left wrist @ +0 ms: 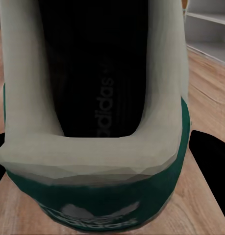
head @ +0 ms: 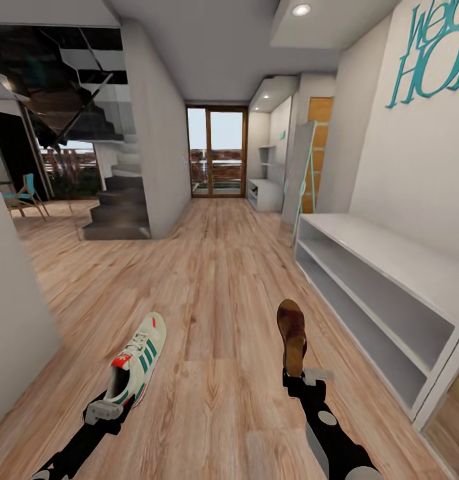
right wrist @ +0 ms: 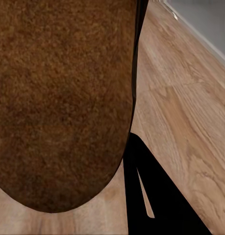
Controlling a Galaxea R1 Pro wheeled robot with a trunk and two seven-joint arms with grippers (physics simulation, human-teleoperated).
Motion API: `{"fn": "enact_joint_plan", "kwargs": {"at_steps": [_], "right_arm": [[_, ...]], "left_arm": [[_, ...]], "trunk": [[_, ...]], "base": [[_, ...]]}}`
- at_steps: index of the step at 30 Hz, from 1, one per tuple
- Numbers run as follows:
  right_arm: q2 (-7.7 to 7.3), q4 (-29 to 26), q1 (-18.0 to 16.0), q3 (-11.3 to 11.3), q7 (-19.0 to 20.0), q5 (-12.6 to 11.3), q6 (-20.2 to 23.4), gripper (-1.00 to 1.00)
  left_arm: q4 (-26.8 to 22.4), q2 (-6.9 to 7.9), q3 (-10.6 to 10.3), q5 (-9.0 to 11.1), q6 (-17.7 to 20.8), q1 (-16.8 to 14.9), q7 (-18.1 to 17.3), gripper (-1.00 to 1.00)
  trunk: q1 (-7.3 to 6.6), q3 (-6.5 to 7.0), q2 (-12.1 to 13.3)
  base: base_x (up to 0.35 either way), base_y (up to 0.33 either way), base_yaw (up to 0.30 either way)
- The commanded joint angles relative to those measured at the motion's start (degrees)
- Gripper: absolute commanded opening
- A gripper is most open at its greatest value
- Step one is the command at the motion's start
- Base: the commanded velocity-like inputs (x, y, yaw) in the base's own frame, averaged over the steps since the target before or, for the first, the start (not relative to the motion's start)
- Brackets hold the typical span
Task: Pick up the two gym shoes and the two sandals from the corridor floor and place them onto the hallstand (shoe rack) in the corridor, making sure they are on the rack and not on the floor. Arrange them so the two gym shoes are next to each other and the two sandals are next to each other.
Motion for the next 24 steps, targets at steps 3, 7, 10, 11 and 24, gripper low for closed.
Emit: {"fn": "enact_joint_plan", "kwargs": {"at_steps": [3, 7, 10, 11, 24], "right_arm": [[0.10, 0.0, 0.0, -0.3, 0.0, 0.4, -0.1, -1.00], [0.13, 0.0, 0.0, -0.3, -0.1, 0.4, -0.1, -1.00], [0.12, 0.0, 0.0, -0.3, 0.0, 0.4, -0.1, -1.00], [0.13, 0.0, 0.0, -0.3, -0.1, 0.4, -0.1, -1.00], [0.13, 0.0, 0.0, -0.3, 0.0, 0.4, -0.1, -1.00]], "left_arm": [[0.1, 0.00, -0.3, 0.7, -0.1, -0.1, -0.2, -1.00], [0.0, -0.02, -0.4, 0.7, -0.1, 0.0, -0.2, -1.00], [0.0, -0.03, -0.4, 0.7, -0.1, 0.0, -0.2, -1.00], [0.0, -0.03, -0.4, 0.7, -0.1, 0.0, -0.2, -1.00], [0.0, -0.11, -0.4, 0.7, -0.1, 0.0, -0.2, -1.00]], "trunk": [[0.02, -0.06, 0.0], [0.02, -0.06, 0.0], [0.02, -0.06, 0.0], [0.02, -0.06, 0.0], [0.02, -0.06, 0.0]], "base": [[0.346, 0.000, 0.000], [0.345, 0.000, 0.000], [0.345, 0.000, 0.000], [0.345, 0.000, 0.000], [0.346, 0.000, 0.000]]}}
